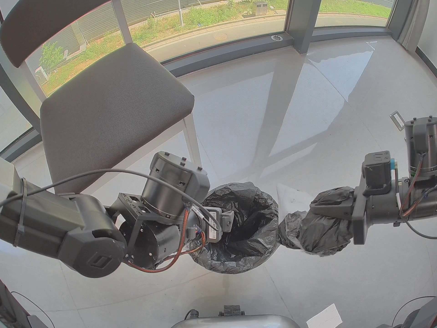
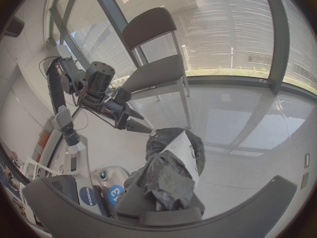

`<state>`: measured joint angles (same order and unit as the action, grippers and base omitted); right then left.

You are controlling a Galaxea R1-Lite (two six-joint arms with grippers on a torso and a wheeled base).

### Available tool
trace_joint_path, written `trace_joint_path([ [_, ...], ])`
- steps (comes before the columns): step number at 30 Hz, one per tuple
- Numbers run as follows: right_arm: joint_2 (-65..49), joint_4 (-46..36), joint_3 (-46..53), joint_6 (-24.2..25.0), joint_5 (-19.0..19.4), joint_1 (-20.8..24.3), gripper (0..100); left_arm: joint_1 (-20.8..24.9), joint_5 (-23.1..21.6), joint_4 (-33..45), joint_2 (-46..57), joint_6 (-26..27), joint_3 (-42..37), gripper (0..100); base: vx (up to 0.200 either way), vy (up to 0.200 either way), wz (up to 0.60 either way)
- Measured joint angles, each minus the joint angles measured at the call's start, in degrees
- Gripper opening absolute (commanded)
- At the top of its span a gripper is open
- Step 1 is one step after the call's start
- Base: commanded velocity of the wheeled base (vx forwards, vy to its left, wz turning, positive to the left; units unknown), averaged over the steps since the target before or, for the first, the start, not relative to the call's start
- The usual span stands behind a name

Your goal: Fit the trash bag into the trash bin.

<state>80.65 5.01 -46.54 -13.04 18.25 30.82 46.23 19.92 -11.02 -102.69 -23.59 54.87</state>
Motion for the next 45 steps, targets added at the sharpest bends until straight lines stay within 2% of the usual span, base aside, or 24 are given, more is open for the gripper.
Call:
trace_joint_path([
  [6,6.41,1.01,-2.16,-0.01,0.17,2.50,0,-0.28,0.00,-1.84,0.60,0.85,0.26,100,0.000,0.000,0.00],
  [13,16.20,4.97,-6.31,0.10,0.33,3.19,0,-1.17,-0.22,-2.50,3.50,2.33,0.12,100,0.000,0.000,0.00],
  [25,32.55,5.46,-19.41,0.51,0.30,4.99,0,-4.30,-0.99,-6.60,6.58,5.21,-0.24,100,0.000,0.000,0.00],
  [45,46.64,4.97,-28.29,0.71,0.27,4.95,0,-7.58,-1.23,-8.19,8.62,5.42,-2.32,100,0.000,0.000,0.00],
])
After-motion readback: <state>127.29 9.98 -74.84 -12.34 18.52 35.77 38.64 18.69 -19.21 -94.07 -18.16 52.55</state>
